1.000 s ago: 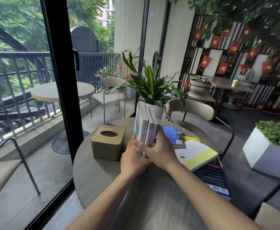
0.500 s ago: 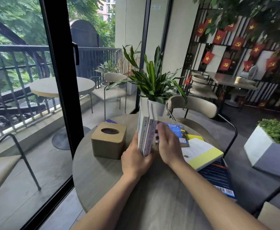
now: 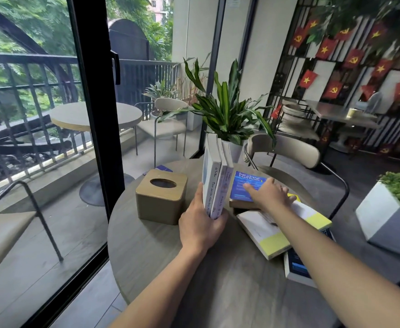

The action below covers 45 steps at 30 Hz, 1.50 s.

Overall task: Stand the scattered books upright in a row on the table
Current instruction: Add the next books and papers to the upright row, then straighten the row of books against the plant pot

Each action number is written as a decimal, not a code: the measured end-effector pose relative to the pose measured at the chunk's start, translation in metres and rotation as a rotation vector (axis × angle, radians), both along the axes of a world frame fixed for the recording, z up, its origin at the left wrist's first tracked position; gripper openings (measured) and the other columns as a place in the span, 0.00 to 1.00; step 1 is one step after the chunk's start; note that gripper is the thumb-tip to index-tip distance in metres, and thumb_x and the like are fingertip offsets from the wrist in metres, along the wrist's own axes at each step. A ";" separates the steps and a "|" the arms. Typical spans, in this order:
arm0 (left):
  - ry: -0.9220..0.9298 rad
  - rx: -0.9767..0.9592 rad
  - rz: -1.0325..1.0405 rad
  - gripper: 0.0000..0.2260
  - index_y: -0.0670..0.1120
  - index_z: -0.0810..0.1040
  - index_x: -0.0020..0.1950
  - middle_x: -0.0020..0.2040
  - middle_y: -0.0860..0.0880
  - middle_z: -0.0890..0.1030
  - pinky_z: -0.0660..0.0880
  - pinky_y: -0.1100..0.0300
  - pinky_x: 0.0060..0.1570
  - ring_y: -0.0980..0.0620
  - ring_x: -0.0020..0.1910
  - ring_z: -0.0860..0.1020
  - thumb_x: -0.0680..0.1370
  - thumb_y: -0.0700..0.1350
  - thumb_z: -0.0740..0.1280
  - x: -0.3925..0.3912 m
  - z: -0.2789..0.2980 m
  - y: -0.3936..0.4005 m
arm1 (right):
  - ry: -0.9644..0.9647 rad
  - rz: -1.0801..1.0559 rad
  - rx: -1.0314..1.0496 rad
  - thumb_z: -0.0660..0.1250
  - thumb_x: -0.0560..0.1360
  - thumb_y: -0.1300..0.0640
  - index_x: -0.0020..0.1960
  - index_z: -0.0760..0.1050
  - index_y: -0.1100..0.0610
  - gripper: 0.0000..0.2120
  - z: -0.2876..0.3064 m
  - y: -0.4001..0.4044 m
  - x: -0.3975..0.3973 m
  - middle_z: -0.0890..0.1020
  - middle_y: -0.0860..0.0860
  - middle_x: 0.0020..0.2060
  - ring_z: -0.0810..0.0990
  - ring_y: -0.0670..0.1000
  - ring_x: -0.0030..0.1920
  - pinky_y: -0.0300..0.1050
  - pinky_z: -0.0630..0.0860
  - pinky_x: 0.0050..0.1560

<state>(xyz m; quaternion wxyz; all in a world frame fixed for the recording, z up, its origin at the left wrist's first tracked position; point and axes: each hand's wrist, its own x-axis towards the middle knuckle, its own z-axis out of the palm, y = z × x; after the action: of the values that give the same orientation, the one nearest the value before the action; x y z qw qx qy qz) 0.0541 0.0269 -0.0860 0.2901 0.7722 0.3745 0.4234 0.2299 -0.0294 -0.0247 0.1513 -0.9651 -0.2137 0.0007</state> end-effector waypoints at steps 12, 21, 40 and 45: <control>0.029 0.003 0.009 0.37 0.58 0.61 0.76 0.54 0.56 0.82 0.77 0.54 0.39 0.47 0.44 0.80 0.67 0.61 0.62 0.001 0.000 0.002 | 0.368 -0.073 0.092 0.84 0.46 0.39 0.57 0.72 0.64 0.49 0.006 0.027 0.044 0.80 0.58 0.54 0.79 0.59 0.52 0.52 0.76 0.56; 0.048 0.027 -0.023 0.37 0.57 0.63 0.75 0.57 0.56 0.81 0.77 0.57 0.39 0.49 0.45 0.81 0.67 0.63 0.61 -0.002 0.001 0.000 | 0.179 0.118 0.645 0.58 0.81 0.52 0.60 0.66 0.61 0.14 0.029 0.017 0.007 0.75 0.64 0.59 0.75 0.61 0.54 0.50 0.70 0.47; 0.042 -0.087 -0.244 0.54 0.56 0.48 0.80 0.74 0.54 0.69 0.73 0.54 0.61 0.51 0.67 0.73 0.62 0.77 0.66 -0.020 0.006 -0.011 | 0.703 0.443 1.035 0.60 0.69 0.35 0.58 0.76 0.51 0.26 0.051 -0.016 -0.077 0.81 0.52 0.53 0.77 0.54 0.57 0.59 0.71 0.62; 0.025 -0.148 -0.156 0.57 0.55 0.53 0.79 0.72 0.57 0.71 0.75 0.53 0.60 0.53 0.65 0.75 0.57 0.76 0.71 -0.013 0.017 -0.018 | 0.466 0.575 0.902 0.70 0.66 0.31 0.78 0.54 0.44 0.47 0.062 -0.015 -0.093 0.71 0.41 0.67 0.71 0.42 0.65 0.49 0.66 0.69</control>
<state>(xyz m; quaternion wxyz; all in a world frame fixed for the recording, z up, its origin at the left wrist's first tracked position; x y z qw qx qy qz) 0.0414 0.0088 -0.0689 0.3740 0.7806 0.3470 0.3611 0.1370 -0.0443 0.0375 0.5841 -0.6828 -0.4075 0.1631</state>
